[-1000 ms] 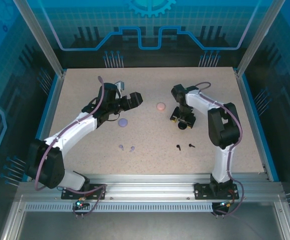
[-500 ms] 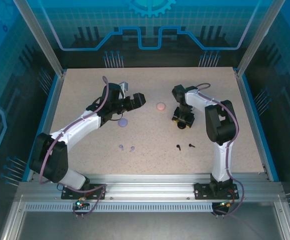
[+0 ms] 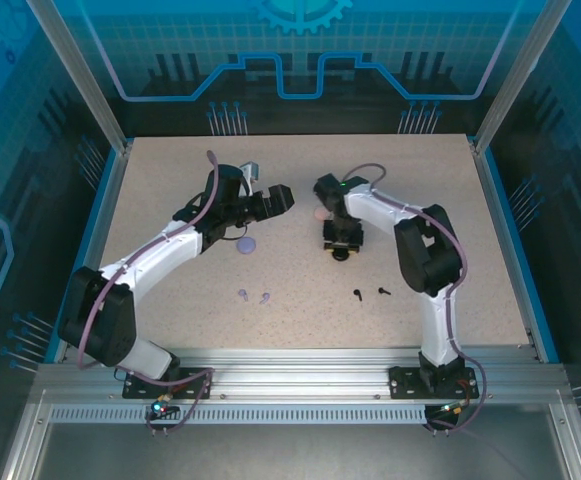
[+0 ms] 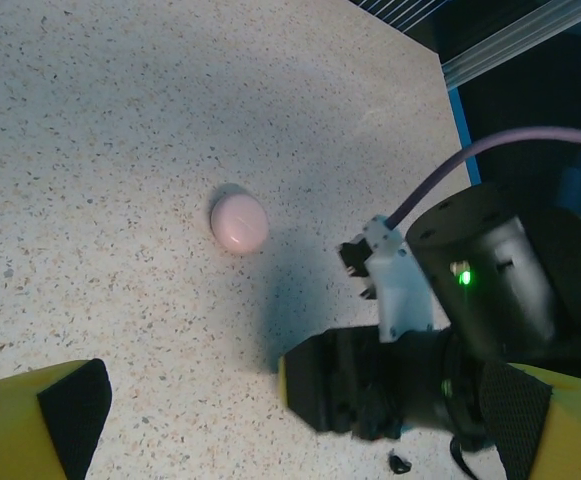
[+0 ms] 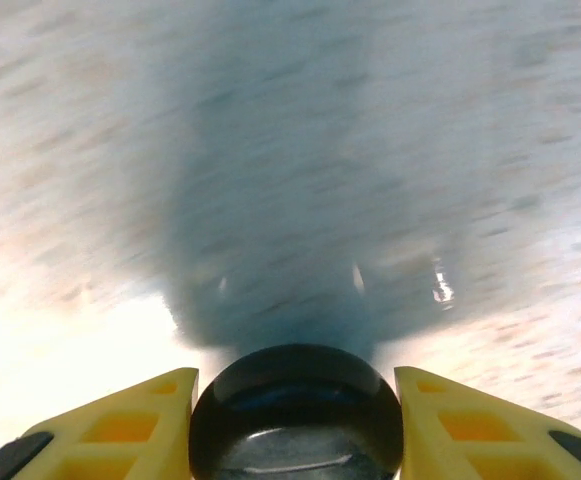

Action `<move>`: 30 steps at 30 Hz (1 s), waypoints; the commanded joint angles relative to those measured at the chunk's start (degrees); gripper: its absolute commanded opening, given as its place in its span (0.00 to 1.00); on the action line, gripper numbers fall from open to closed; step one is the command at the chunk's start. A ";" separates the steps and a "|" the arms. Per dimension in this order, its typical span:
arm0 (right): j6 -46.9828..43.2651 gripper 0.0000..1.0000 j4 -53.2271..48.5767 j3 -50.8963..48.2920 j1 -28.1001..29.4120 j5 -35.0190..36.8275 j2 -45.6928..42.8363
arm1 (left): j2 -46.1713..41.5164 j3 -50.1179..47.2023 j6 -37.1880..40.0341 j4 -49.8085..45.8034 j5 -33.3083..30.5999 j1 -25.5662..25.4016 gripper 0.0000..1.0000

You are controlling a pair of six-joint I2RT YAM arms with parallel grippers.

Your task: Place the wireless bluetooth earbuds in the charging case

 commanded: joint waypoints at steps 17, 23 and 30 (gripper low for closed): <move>0.64 0.49 -4.94 6.88 9.19 0.29 9.33 | -4.77 0.54 2.57 -3.28 -4.31 -0.12 0.99; 1.06 0.52 -4.68 6.59 9.16 0.04 9.44 | -8.11 -0.61 1.40 -2.89 -6.96 0.89 0.99; 2.15 0.47 -3.42 5.64 9.12 -2.06 8.84 | -10.35 -1.20 -3.85 -4.23 -7.39 2.94 0.99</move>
